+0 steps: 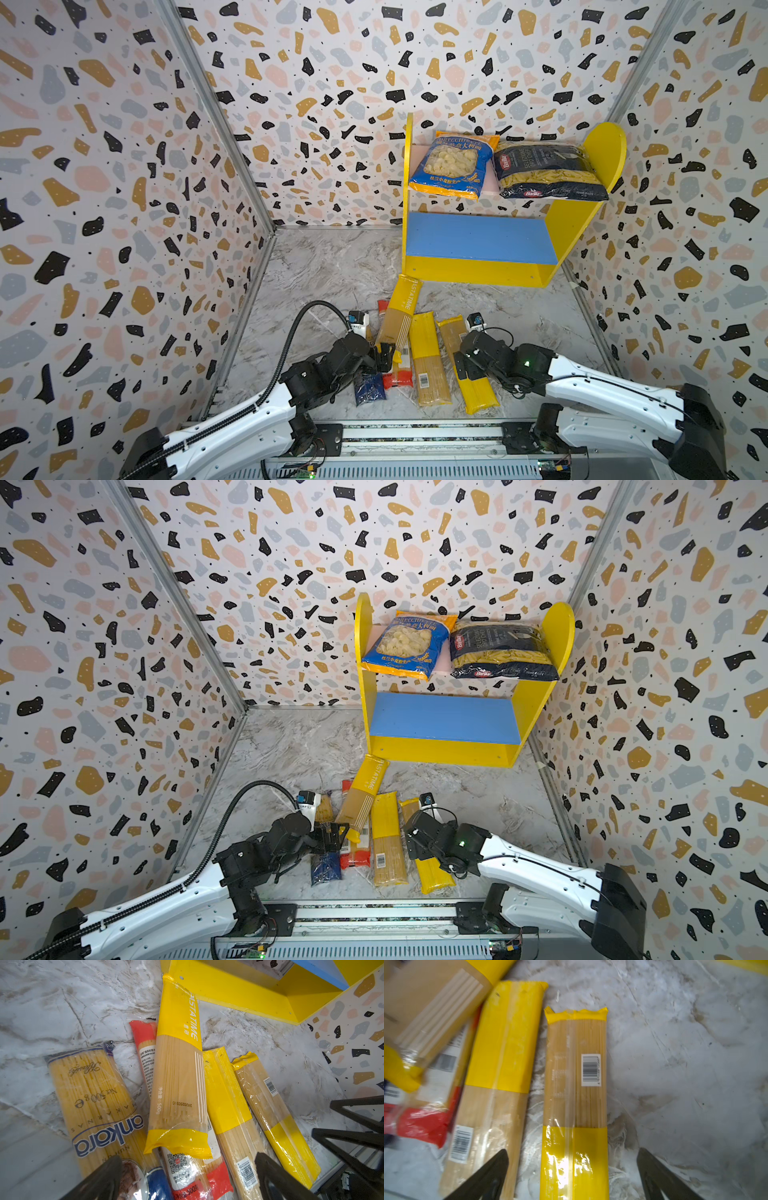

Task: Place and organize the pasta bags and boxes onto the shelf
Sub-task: 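Move the right gripper down to the yellow spaghetti packs on the table, then close the right gripper on the end of a yellow spaghetti pack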

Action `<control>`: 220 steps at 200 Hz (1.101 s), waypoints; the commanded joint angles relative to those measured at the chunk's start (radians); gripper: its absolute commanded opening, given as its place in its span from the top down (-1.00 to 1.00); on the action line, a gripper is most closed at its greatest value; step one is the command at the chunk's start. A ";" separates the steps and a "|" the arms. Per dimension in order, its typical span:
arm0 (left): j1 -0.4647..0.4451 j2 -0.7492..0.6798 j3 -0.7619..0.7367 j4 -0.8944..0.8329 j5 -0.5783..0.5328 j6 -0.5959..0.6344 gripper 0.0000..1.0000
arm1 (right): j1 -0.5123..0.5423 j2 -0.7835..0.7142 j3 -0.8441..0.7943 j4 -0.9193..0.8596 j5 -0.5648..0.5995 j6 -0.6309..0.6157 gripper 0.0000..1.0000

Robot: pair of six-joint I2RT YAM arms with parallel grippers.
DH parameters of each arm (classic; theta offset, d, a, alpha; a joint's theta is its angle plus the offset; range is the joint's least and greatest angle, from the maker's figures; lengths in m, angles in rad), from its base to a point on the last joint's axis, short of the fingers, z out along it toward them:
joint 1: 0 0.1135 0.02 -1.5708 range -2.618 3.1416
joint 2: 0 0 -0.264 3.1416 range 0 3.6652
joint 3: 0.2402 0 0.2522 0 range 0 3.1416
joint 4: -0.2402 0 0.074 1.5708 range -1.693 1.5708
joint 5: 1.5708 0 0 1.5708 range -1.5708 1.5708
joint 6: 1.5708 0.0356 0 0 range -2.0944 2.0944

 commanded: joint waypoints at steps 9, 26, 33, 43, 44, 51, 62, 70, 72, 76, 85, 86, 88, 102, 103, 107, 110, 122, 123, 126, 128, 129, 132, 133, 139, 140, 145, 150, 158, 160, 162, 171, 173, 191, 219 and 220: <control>0.003 -0.008 -0.019 0.040 0.006 0.006 -0.99 | 0.035 0.030 -0.032 -0.018 0.013 0.114 -0.97; 0.002 -0.007 -0.026 0.047 0.011 0.013 -1.00 | 0.039 0.030 -0.066 0.017 -0.018 0.133 -0.98; 0.003 -0.008 -0.031 0.049 0.012 0.015 -0.99 | 0.041 0.030 -0.079 0.035 -0.033 0.133 -0.98; 0.002 -0.007 -0.035 0.053 0.013 0.017 -1.00 | 0.044 0.029 -0.099 0.056 -0.050 0.135 -0.98; 0.002 -0.008 -0.035 0.053 0.013 0.017 -1.00 | 0.045 0.029 -0.101 0.057 -0.051 0.136 -0.98; 0.003 -0.010 -0.039 0.052 0.012 0.019 -0.99 | 0.045 0.031 -0.113 0.068 -0.058 0.139 -0.98; 0.002 -0.012 -0.044 0.054 0.012 0.022 -0.99 | 0.046 0.034 -0.130 0.077 -0.066 0.143 -0.98; 0.003 -0.014 -0.046 0.054 0.013 0.022 -1.00 | 0.048 0.037 -0.140 0.082 -0.068 0.149 -0.98; 0.003 -0.015 -0.047 0.055 0.014 0.023 -1.00 | 0.048 0.037 -0.142 0.084 -0.071 0.150 -0.98; 0.003 -0.016 -0.049 0.056 0.014 0.023 -0.99 | 0.049 0.037 -0.148 0.089 -0.075 0.150 -0.98; 0.003 -0.021 -0.052 0.058 0.016 0.023 -1.00 | 0.051 0.041 -0.161 0.104 -0.082 0.153 -0.98; 0.003 -0.022 -0.053 0.058 0.015 0.023 -1.00 | 0.051 0.041 -0.162 0.106 -0.083 0.154 -0.98; 0.003 -0.023 -0.054 0.059 0.016 0.022 -1.00 | 0.051 0.041 -0.166 0.109 -0.086 0.154 -0.98; 0.003 -0.027 -0.057 0.059 0.016 0.022 -0.99 | 0.052 0.046 -0.184 0.135 -0.100 0.151 -0.98; 0.002 -0.028 -0.057 0.059 0.016 0.022 -0.99 | 0.051 0.045 -0.185 0.137 -0.100 0.151 -0.98; 0.002 -0.028 -0.058 0.059 0.016 0.023 -1.00 | 0.053 0.047 -0.190 0.143 -0.104 0.152 -0.98; 0.003 -0.028 -0.057 0.058 0.016 0.023 -1.00 | 0.053 0.049 -0.192 0.148 -0.106 0.152 -0.98; 0.002 -0.028 -0.059 0.059 0.016 0.021 -1.00 | 0.054 0.054 -0.204 0.172 -0.116 0.150 -0.98; 0.003 -0.028 -0.059 0.059 0.016 0.020 -1.00 | 0.053 0.055 -0.205 0.173 -0.117 0.150 -0.98; 0.003 -0.028 -0.059 0.059 0.016 0.021 -1.00 | 0.054 0.057 -0.209 0.180 -0.118 0.149 -0.98; 0.003 -0.028 -0.059 0.059 0.017 0.021 -1.00 | 0.054 0.058 -0.211 0.184 -0.120 0.149 -0.98; 0.003 -0.028 -0.060 0.059 0.016 0.021 -1.00 | 0.054 0.058 -0.212 0.185 -0.121 0.149 -0.98; 0.003 -0.028 -0.060 0.059 0.016 0.019 -0.99 | 0.054 0.061 -0.215 0.190 -0.122 0.148 -0.98; 0.003 -0.026 -0.060 0.059 0.015 0.019 -0.99 | 0.053 0.063 -0.216 0.192 -0.122 0.148 -0.98; 0.003 -0.025 -0.062 0.059 0.014 0.017 -1.00 | 0.053 0.070 -0.222 0.200 -0.125 0.148 -0.98; 0.003 -0.026 -0.062 0.059 0.014 0.017 -1.00 | 0.053 0.071 -0.222 0.202 -0.126 0.148 -0.98; 0.003 -0.025 -0.063 0.060 0.014 0.017 -1.00 | 0.054 0.078 -0.227 0.209 -0.128 0.147 -0.97; 0.002 -0.025 -0.063 0.060 0.014 0.017 -1.00 | 0.054 0.088 -0.230 0.212 -0.130 0.148 -0.96; 0.003 -0.024 -0.063 0.060 0.014 0.015 -0.99 | 0.054 0.107 -0.234 0.219 -0.132 0.150 -0.93; 0.003 -0.024 -0.063 0.060 0.014 0.015 -1.00 | 0.053 0.109 -0.235 0.219 -0.133 0.150 -0.93; 0.002 -0.023 -0.063 0.060 0.014 0.015 -1.00 | 0.053 0.115 -0.236 0.221 -0.132 0.151 -0.92; 0.003 -0.023 -0.064 0.060 0.014 0.013 -1.00 | 0.055 0.131 -0.242 0.227 -0.133 0.154 -0.89; 0.003 -0.023 -0.063 0.060 0.014 0.013 -0.99 | 0.055 0.136 -0.243 0.230 -0.133 0.154 -0.88; 0.003 -0.020 -0.058 0.056 0.013 0.013 -0.99 | 0.054 0.170 -0.253 0.245 -0.133 0.156 -0.75; 0.003 -0.019 -0.052 0.047 0.010 0.015 -1.00 | 0.055 0.229 -0.263 0.282 -0.149 0.153 -0.30; 0.003 -0.019 -0.051 0.046 0.009 0.015 -0.99 | 0.054 0.231 -0.263 0.284 -0.149 0.152 -0.27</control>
